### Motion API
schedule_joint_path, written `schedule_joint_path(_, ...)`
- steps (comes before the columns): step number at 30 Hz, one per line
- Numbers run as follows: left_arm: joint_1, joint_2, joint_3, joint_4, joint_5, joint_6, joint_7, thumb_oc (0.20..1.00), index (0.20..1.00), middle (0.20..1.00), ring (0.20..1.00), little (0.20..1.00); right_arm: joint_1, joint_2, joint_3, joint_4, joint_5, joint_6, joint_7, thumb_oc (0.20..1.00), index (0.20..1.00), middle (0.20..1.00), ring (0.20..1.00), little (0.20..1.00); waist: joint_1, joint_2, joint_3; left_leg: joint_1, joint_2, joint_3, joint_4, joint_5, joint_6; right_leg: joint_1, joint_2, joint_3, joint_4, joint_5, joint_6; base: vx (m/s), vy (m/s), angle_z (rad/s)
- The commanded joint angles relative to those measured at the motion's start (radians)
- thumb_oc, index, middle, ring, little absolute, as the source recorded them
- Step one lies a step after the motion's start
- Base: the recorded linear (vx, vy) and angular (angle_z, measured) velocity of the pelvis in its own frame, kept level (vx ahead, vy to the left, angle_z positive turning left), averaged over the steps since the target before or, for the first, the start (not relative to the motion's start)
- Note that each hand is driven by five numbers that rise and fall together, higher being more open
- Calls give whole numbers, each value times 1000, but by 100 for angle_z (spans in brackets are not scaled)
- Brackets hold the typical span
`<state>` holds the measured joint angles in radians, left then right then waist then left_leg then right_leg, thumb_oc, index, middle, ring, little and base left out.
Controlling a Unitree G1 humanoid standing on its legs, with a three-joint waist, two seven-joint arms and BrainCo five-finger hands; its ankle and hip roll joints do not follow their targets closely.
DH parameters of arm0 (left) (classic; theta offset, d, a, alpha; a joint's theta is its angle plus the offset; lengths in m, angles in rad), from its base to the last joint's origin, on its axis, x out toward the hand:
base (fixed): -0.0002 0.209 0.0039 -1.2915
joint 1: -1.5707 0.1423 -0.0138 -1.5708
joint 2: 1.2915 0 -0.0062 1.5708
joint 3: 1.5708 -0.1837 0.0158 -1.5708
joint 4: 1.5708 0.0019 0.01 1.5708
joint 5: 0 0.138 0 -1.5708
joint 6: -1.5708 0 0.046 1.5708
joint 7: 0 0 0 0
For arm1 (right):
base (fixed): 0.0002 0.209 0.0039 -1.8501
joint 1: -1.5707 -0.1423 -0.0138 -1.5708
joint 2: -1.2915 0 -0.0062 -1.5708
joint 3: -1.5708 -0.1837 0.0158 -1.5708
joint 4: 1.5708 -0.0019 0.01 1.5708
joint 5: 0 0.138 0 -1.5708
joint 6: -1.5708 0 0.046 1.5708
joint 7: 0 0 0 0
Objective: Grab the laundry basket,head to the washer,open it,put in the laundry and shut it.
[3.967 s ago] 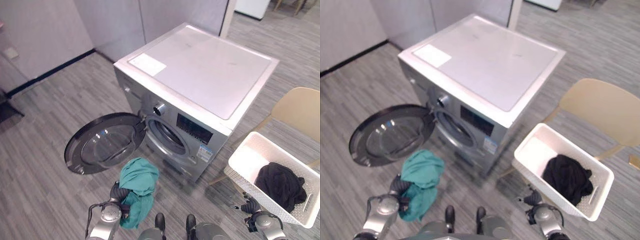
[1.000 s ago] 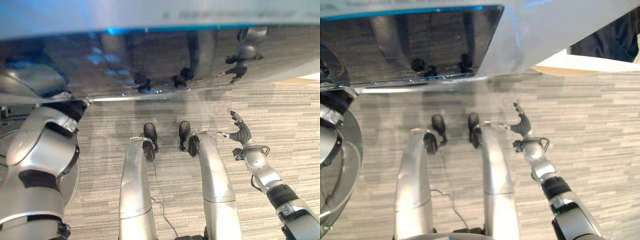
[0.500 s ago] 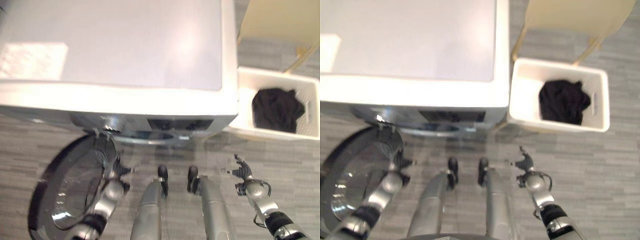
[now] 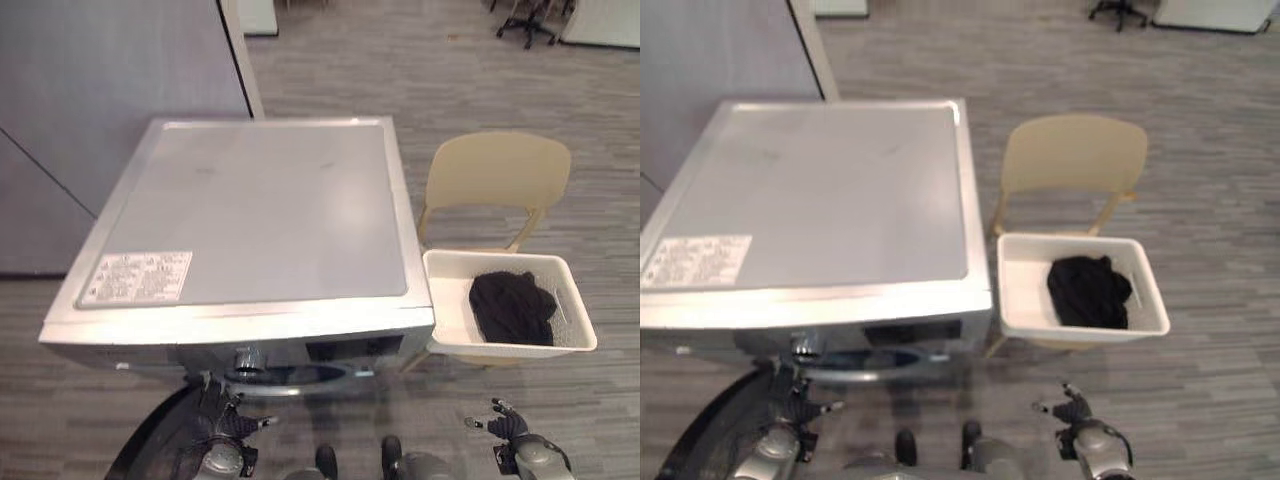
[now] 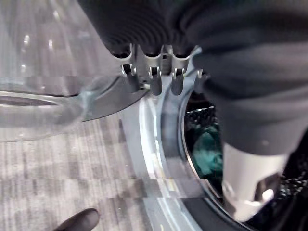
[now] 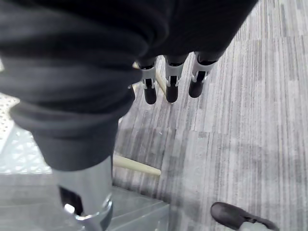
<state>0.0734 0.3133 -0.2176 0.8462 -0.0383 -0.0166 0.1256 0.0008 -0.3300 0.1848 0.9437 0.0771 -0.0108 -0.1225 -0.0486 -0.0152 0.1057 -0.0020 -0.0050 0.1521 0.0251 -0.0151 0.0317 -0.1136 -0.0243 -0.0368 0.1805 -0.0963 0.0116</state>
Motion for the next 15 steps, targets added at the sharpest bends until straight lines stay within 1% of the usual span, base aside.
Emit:
schedule_joint_path(1,-42,8,6,4,-32,-39,4,1000,1000,1000,1000,1000,-52,-25,8,2,-7,-27,-4,1000,1000,1000,1000,1000,4,-32,37,-62,-16,-103,32,-50,-36,8,-18,82,-146,93,90,-29,27,-54)
schedule_joint_path(2,-60,-2,-19,8,-24,-43,-3,1000,1000,1000,1000,1000,-63,-26,18,8,-14,-28,-2,1000,1000,1000,1000,1000,6,-32,34,-69,-51,-190,31,-59,-40,2,-9,110,-158,101,93,-17,20,-60)
schedule_joint_path(3,-60,-2,-19,9,-24,-43,-3,1000,1000,1000,1000,1000,-63,-26,18,9,-14,-28,-2,1000,1000,1000,1000,1000,5,-32,35,-68,-51,-191,29,-58,-40,3,-9,109,-158,101,93,15,49,-55)
schedule_joint_path(4,-64,-4,-29,21,-11,-44,-5,1000,1000,1000,1000,1000,-64,-25,19,13,-19,-29,0,1000,1000,1000,1000,1000,-5,-29,27,-56,-50,-183,15,-62,-35,2,-7,119,-161,109,99,42,98,-74)
schedule_joint_path(5,-66,-6,-39,45,8,-45,-4,1000,1000,1000,1000,1000,-69,-18,23,20,-16,-27,1,1000,1000,1000,1000,1000,-17,-29,17,-48,-47,-135,2,-67,-25,-10,-2,163,-166,131,112,19,131,-65)
schedule_joint_path(7,-72,0,-42,55,22,-46,3,1000,1000,1000,1000,1000,-73,-11,27,15,-15,-25,-2,1000,1000,1000,1000,1000,-30,-33,20,-57,-49,-88,-1,-68,-18,-40,3,200,-166,158,133,-49,107,-81)
schedule_joint_path(8,-73,0,-42,55,22,-47,3,1000,1000,1000,1000,1000,-73,-11,27,14,-15,-25,-2,1000,1000,1000,1000,1000,-26,-33,19,-57,-48,-84,-1,-68,-18,-41,4,203,-166,158,133,-74,71,-129)
schedule_joint_path(9,-79,3,-42,59,26,-48,9,1000,1000,1000,1000,1000,-78,-8,30,11,-14,-23,-4,1000,1000,1000,1000,1000,-32,-36,21,-65,-46,-54,-4,-69,-16,-67,9,224,-165,172,143,-135,46,-143)
schedule_joint_path(10,-91,12,-36,60,25,-50,18,1000,1000,1000,1000,1000,-91,-1,37,-2,-18,-25,-10,1000,1000,1000,1000,1000,-33,-43,27,-86,-35,3,4,-71,-12,-118,21,232,-151,187,159,-135,45,-115)
schedule_joint_path(11,-91,13,-36,60,25,-50,18,1000,1000,1000,1000,1000,-91,-1,37,-2,-18,-25,-10,1000,1000,1000,1000,1000,-33,-43,26,-87,-35,4,4,-71,-12,-119,21,232,-150,188,159,-178,-12,-115)
schedule_joint_path(12,-104,21,-32,50,20,-50,24,1000,1000,1000,1000,1000,-93,6,38,-22,-19,-32,-17,1000,1000,1000,1000,1000,-18,-44,41,-94,-8,62,4,-74,-12,-138,-5,110,-136,164,148,-121,-65,-143)
schedule_joint_path(13,-110,27,-32,48,18,-50,27,1000,1000,1000,1000,1000,-91,11,39,-36,-21,-37,-20,1000,1000,1000,1000,1000,-4,-44,47,-88,13,100,4,-71,-17,-135,-39,-25,-121,138,136,-148,-93,-205)
schedule_joint_path(14,-116,28,-32,41,18,-51,26,1000,1000,1000,1000,1000,-87,13,39,-46,-26,-41,-24,1000,1000,1000,1000,1000,7,-41,53,-76,32,134,4,-67,-23,-123,-72,-144,-102,113,123,-14,-66,-218)
schedule_joint_path(15,-115,30,-32,32,18,-50,24,1000,1000,1000,1000,1000,-84,15,40,-51,-29,-41,-24,1000,1000,1000,1000,1000,15,-32,53,-54,50,149,0,-84,-32,-104,-89,-216,-83,83,126,-8,-76,-172)
